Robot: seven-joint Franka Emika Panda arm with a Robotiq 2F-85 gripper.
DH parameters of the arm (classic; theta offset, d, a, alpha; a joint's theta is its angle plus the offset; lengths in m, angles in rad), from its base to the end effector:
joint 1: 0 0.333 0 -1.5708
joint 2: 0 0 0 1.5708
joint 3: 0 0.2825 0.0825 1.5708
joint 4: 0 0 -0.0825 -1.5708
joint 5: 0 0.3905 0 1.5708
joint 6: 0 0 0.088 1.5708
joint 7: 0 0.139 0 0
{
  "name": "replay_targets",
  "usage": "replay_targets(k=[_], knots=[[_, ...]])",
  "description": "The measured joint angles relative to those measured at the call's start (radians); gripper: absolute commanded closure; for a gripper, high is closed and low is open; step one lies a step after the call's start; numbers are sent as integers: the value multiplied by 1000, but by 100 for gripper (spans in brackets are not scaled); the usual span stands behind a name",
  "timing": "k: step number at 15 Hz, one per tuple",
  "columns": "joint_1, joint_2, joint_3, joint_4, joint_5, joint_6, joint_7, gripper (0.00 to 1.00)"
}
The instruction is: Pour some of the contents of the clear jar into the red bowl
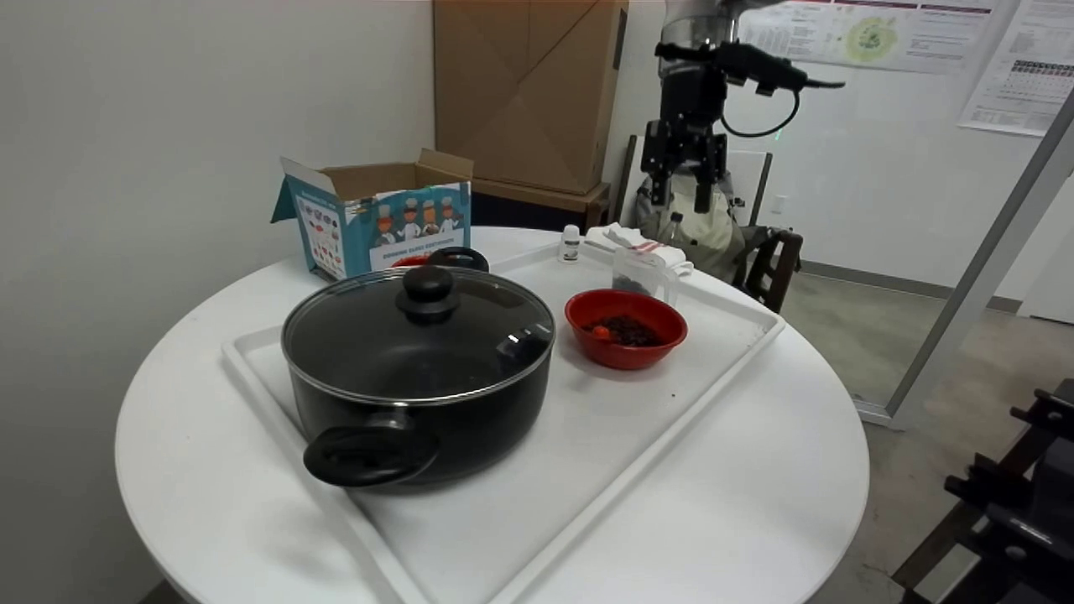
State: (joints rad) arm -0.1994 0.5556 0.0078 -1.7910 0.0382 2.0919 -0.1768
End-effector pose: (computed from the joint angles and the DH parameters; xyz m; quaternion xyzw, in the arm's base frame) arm 0.5953 -0.1125 0.1583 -0.9916 0.0192 0.1217 0.0403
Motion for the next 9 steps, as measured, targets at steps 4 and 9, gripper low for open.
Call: replay_targets(k=[4,9], knots=[[104,-178,-3,-138,1,-61,263,0],[269,-366,33,-302,-32,-81,460,0]])
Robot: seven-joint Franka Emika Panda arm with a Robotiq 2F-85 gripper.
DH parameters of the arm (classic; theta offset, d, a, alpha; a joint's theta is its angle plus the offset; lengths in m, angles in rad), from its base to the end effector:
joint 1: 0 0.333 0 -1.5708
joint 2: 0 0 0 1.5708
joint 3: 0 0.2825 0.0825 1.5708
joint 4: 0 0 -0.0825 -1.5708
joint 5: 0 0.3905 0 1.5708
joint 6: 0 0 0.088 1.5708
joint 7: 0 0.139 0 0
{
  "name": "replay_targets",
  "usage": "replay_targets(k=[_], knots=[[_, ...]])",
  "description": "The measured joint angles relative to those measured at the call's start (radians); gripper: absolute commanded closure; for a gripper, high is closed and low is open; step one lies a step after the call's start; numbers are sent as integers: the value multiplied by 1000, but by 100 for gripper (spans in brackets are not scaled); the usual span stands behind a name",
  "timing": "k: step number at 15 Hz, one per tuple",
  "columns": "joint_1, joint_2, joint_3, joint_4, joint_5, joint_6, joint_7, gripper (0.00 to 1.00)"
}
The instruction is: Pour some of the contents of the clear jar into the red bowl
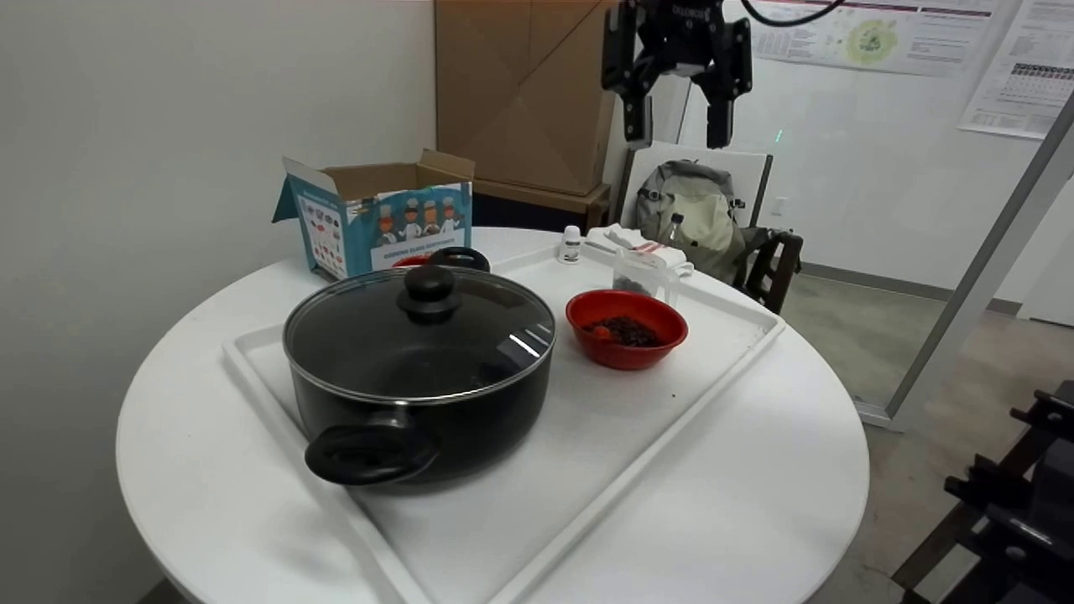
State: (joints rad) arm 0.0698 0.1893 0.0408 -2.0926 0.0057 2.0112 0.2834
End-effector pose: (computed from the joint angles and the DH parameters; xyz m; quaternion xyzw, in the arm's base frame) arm 0.5282 0.0595 0.2452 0.9870 -0.0869 -0.1335 0.0203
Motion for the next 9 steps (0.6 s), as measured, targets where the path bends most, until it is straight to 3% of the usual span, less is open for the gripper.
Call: replay_targets(k=[5,9], knots=[[121,-205,98,-181,-130,2,189,0],[151,-362,171,-296,-134,13,244,0]])
